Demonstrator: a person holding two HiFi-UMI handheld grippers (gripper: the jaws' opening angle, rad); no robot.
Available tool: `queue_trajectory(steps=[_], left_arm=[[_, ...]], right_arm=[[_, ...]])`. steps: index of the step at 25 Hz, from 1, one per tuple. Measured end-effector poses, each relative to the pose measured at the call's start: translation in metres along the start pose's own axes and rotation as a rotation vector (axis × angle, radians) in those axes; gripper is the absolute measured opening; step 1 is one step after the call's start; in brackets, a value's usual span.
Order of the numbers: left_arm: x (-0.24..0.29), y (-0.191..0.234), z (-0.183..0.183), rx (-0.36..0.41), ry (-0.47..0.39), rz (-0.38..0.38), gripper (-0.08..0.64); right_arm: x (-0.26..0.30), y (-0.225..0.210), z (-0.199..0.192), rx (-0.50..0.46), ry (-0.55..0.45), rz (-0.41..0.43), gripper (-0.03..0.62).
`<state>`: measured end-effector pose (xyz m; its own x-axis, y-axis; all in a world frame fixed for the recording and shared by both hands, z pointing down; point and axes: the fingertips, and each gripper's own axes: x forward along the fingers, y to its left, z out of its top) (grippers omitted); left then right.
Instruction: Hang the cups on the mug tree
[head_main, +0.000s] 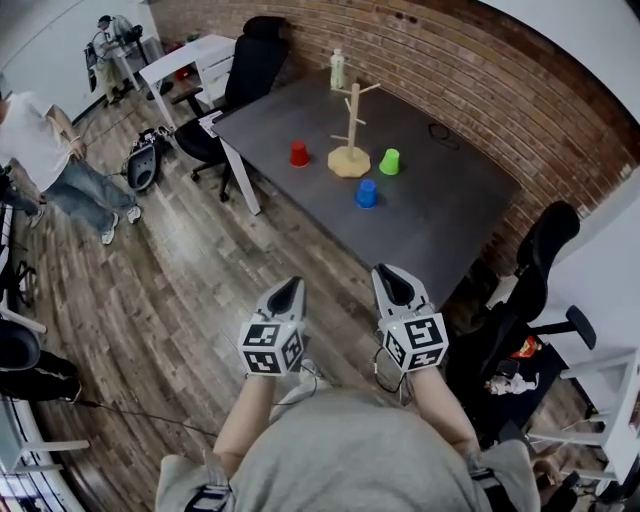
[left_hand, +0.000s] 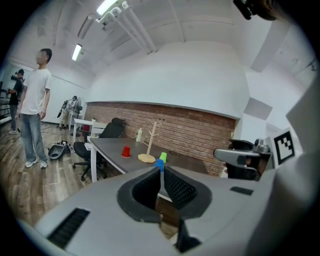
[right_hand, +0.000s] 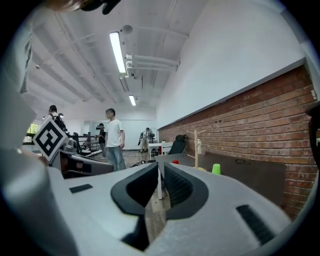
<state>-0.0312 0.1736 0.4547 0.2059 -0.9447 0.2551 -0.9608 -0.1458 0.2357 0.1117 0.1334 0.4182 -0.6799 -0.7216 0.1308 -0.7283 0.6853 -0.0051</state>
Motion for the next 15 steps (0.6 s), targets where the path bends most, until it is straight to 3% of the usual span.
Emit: queue_trajectory(steps=[15], left_arm=[[0.063, 0.079, 0.017, 0.044, 0.044, -0.122, 0.202]], right_arm=[[0.091, -0.003, -0.009, 0.021, 0.052, -0.09, 0.19]])
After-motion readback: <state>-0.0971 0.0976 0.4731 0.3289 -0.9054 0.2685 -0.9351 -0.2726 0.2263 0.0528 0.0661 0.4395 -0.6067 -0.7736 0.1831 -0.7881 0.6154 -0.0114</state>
